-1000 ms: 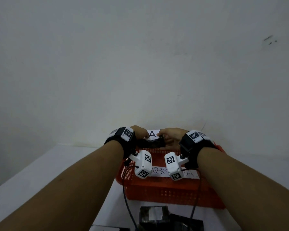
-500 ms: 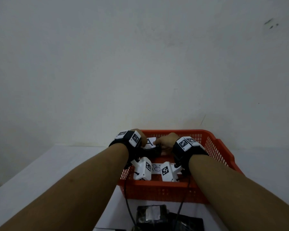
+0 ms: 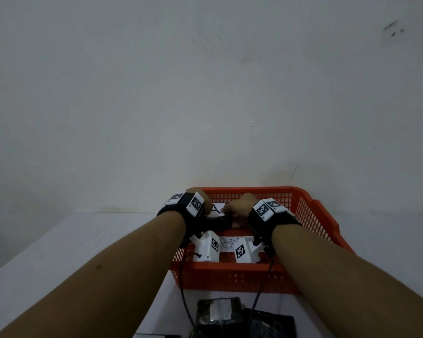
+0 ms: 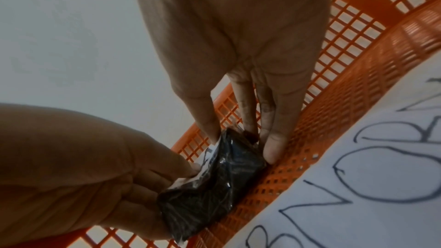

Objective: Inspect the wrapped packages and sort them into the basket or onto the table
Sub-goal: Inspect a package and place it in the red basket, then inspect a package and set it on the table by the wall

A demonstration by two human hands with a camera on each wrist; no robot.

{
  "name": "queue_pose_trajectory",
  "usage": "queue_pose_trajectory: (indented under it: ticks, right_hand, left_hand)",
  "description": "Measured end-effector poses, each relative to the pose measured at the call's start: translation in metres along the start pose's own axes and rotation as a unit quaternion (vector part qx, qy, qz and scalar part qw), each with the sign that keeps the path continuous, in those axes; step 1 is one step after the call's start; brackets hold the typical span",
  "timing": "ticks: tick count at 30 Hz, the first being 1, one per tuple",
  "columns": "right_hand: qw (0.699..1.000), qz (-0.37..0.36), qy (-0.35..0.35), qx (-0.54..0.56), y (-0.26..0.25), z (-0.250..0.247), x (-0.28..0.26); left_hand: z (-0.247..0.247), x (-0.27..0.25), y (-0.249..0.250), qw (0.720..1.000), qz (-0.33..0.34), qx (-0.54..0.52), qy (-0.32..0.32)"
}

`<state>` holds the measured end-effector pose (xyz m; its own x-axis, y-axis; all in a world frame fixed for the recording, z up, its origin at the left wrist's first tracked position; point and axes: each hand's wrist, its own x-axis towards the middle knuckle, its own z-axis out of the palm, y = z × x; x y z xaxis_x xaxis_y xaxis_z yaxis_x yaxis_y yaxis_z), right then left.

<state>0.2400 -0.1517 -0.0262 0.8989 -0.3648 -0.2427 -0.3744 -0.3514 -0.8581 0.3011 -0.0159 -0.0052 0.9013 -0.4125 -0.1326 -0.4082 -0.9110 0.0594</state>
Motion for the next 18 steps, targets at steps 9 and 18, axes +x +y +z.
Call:
queue_pose_trajectory:
  ticks: [9, 18]
  right_hand:
    - [0.999, -0.011, -0.012, -0.044, -0.01, -0.011, -0.008]
    - [0.969, -0.145, 0.1, -0.173, -0.074, -0.058, -0.055]
  left_hand:
    - [-0.019, -0.014, 0.013, 0.995, -0.048, -0.08, 0.035]
    - [-0.101, -0.048, 0.01, 0.973, -0.04, -0.151, 0.168]
